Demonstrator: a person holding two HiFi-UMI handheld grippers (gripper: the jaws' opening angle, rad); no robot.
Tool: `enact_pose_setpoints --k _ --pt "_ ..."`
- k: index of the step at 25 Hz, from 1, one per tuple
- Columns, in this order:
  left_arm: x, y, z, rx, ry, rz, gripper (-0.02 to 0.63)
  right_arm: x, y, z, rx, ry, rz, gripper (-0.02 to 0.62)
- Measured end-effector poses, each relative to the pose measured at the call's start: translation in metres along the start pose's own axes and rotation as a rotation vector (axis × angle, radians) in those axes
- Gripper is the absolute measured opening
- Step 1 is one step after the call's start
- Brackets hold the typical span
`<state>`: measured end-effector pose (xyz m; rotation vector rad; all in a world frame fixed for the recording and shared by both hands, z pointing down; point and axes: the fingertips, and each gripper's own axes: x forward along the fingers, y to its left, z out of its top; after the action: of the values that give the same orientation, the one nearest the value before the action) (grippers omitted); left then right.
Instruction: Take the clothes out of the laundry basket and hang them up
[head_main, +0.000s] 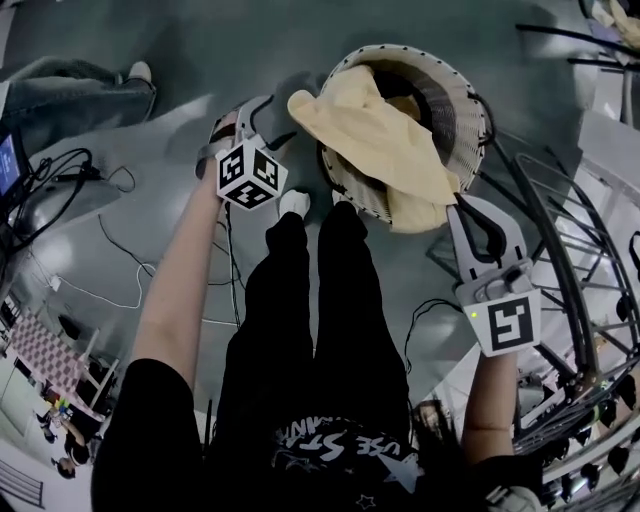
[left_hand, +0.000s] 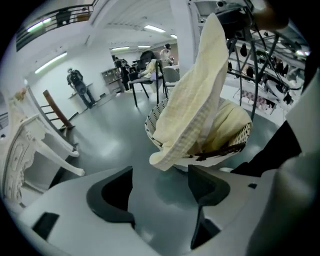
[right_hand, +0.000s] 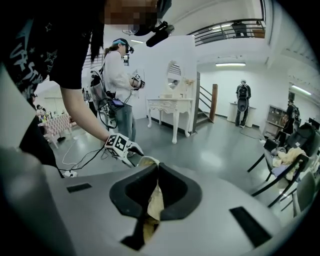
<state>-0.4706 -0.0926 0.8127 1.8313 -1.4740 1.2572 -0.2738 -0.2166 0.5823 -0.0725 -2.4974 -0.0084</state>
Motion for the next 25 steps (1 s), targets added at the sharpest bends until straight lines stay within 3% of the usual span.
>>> enact_pose_setpoints --k 8,11,13,17,19,21,25 --pt "0.038 -0.01 0.047 0.32 -0.014 -0.081 0.362 -0.005 0.01 0.008 -0.016 -0.066 0.037 0.017" --pt "0.053 -0.021 0.051 0.404 0.044 -0.125 0.348 -0.005 0.013 0.006 -0.026 -0.074 0.044 0.017" --pt "0.056 -0.02 0.049 0.399 0.062 -0.098 0.218 -0.006 0.014 0.004 -0.021 -0.079 0.044 0.017" --pt "0.056 -0.013 0.037 0.392 0.097 -0.024 0.156 -0.008 0.009 -0.004 -0.003 -0.072 0.031 0.017" --pt "0.056 -0.009 0.029 0.409 0.127 0.009 0.061 -0.01 0.007 -0.006 -0.004 -0.068 0.018 0.017" --pt "0.051 -0.006 0.027 0.374 0.145 0.01 0.046 -0.013 0.005 -0.007 -0.006 -0.058 -0.001 0.017" --pt "0.022 0.003 0.043 0.215 0.127 0.013 0.035 -0.03 -0.003 -0.004 0.026 -0.049 -0.061 0.017"
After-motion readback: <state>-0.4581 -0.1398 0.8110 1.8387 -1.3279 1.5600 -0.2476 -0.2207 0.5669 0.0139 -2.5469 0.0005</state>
